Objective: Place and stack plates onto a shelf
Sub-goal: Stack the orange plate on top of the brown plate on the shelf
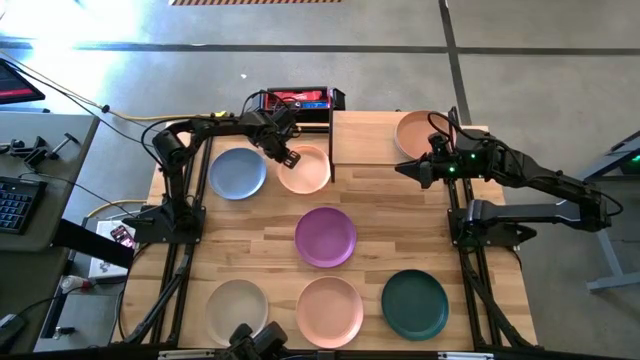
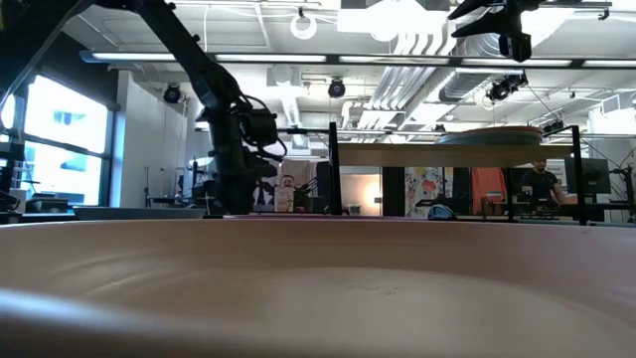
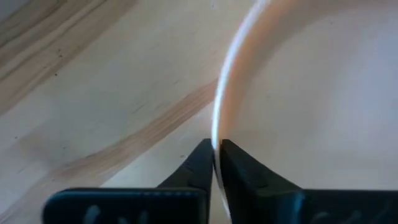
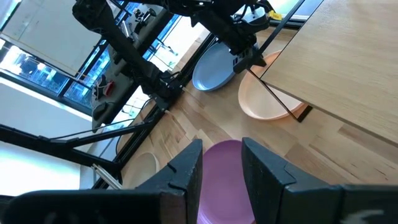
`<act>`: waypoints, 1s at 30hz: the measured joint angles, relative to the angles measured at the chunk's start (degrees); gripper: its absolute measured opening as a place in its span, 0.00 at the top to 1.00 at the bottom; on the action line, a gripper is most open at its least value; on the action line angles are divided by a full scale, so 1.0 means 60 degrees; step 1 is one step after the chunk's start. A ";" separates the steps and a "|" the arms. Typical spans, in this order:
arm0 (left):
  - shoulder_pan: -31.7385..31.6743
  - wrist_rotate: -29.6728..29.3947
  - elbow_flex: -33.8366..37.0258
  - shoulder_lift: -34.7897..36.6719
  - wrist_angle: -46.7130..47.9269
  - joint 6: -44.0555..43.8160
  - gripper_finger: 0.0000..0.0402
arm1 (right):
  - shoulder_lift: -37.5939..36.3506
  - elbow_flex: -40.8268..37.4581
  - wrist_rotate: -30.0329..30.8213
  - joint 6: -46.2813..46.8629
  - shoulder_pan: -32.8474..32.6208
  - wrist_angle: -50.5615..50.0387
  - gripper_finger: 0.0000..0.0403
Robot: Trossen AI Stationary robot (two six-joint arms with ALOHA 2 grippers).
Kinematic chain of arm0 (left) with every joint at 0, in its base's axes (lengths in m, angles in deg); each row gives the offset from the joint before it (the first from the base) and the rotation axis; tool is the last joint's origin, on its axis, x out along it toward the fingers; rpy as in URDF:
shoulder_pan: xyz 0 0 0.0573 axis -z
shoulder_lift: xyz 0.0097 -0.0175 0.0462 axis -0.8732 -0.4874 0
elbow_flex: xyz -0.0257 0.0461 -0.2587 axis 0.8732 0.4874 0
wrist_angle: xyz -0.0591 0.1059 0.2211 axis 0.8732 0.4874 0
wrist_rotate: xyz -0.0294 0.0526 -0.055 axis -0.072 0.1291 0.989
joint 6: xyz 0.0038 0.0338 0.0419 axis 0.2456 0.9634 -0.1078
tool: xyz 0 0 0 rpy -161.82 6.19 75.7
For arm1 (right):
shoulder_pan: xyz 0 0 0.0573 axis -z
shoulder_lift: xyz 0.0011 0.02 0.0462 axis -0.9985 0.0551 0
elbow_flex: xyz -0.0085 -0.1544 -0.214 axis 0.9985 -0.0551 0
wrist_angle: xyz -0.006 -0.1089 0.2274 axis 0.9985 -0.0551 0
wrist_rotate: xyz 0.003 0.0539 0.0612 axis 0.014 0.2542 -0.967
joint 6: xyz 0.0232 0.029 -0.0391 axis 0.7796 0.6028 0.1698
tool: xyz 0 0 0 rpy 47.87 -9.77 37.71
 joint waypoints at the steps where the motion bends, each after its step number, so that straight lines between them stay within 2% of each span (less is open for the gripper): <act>1: 0.0003 0.0030 -0.0003 0.0000 0.0004 0.0003 0.98 | 0.0000 -0.0001 0.0000 -0.0001 0.0002 0.0000 0.77; 7: 0.0030 0.0020 0.0001 0.0104 0.0082 0.0010 0.99 | 0.0000 0.0000 0.0000 -0.0001 0.0004 0.0000 0.77; 13: 0.0105 -0.0025 0.0001 0.0758 0.0162 0.0237 0.99 | 0.0000 0.0000 0.0009 -0.0001 0.0000 0.0000 0.77; 17: 0.0133 -0.0212 0.0001 0.1492 0.0411 0.0478 1.00 | 0.0000 0.0000 0.0062 -0.0001 0.0000 0.0004 0.77; 23: 0.0141 -0.1330 0.0001 0.2646 0.1756 0.1029 1.00 | 0.0000 0.0000 0.0062 0.0252 0.0001 0.0271 0.77; 30: 0.0332 -0.1704 0.0001 0.4195 0.2915 0.1691 1.00 | 0.0004 0.0000 0.0066 0.0250 0.0004 0.0557 0.77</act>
